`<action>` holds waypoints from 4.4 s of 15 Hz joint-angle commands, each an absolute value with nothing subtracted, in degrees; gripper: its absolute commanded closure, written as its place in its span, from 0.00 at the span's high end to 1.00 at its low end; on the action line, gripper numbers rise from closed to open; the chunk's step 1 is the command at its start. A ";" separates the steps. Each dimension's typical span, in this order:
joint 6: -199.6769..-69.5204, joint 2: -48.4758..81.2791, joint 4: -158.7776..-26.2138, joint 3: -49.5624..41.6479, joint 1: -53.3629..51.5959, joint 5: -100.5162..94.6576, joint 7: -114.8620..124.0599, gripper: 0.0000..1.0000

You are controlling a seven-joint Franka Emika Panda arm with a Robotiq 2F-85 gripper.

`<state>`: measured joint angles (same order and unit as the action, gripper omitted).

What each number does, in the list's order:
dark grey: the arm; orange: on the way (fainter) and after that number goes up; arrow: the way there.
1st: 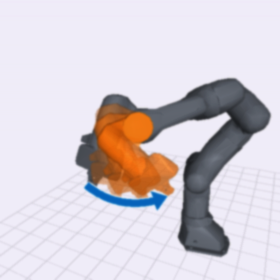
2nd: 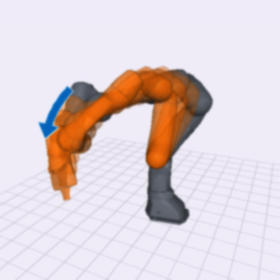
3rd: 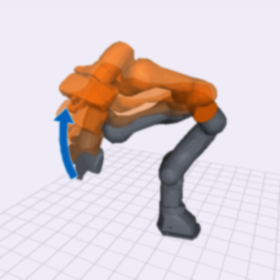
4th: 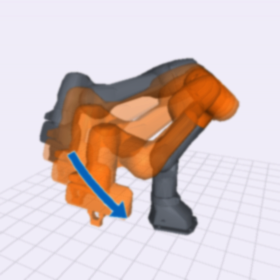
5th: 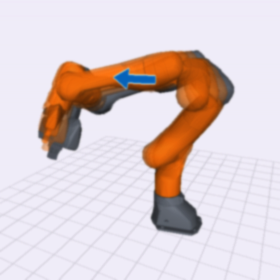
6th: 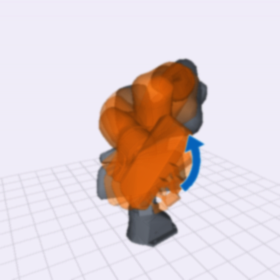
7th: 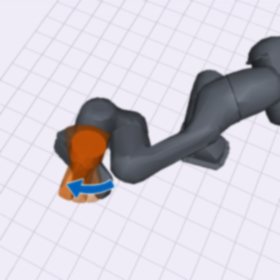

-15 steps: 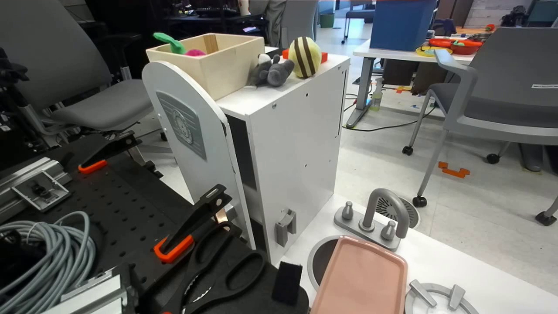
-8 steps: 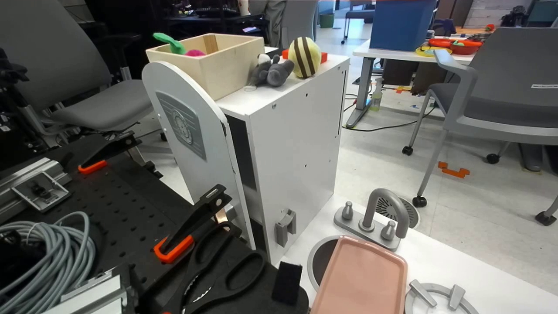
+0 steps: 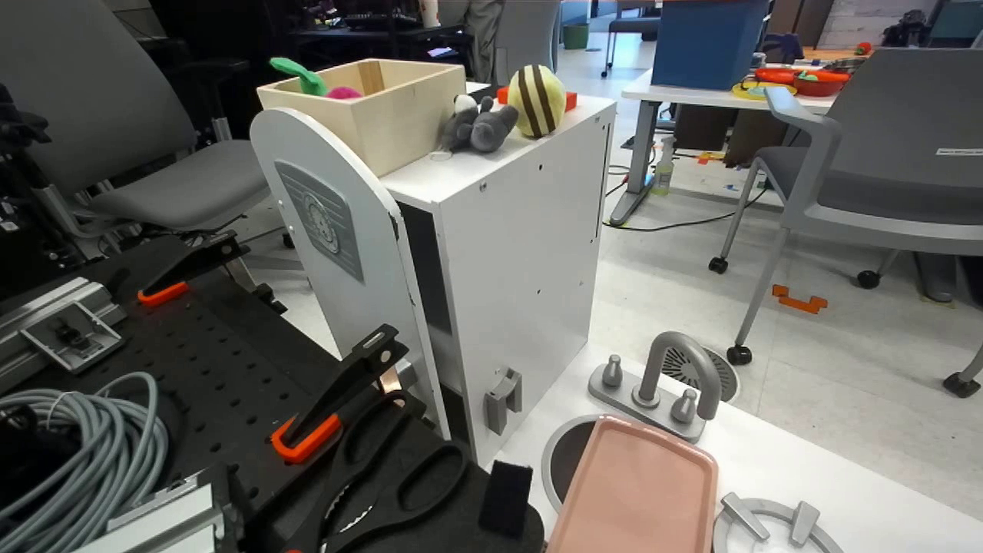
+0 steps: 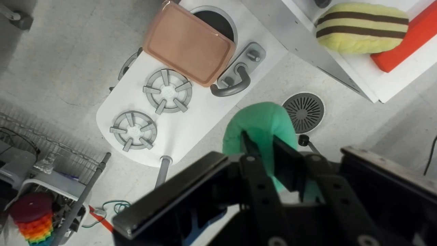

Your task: Remove the green plushie out of the box

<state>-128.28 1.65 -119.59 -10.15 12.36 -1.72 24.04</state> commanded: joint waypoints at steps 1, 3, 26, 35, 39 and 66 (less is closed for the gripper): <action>-128.07 2.47 -118.69 -11.12 12.23 -0.35 23.34 0.03; -128.23 2.59 -119.03 -11.38 12.27 -0.40 23.01 0.03; -128.20 2.44 -118.90 -11.86 12.20 3.32 22.78 1.00; -127.05 -3.11 -122.57 -9.99 9.87 0.69 23.20 1.00; -124.74 -8.35 -125.43 -7.72 8.21 0.46 22.61 1.00; -106.35 -28.55 -138.28 -0.76 -0.57 2.11 -0.87 1.00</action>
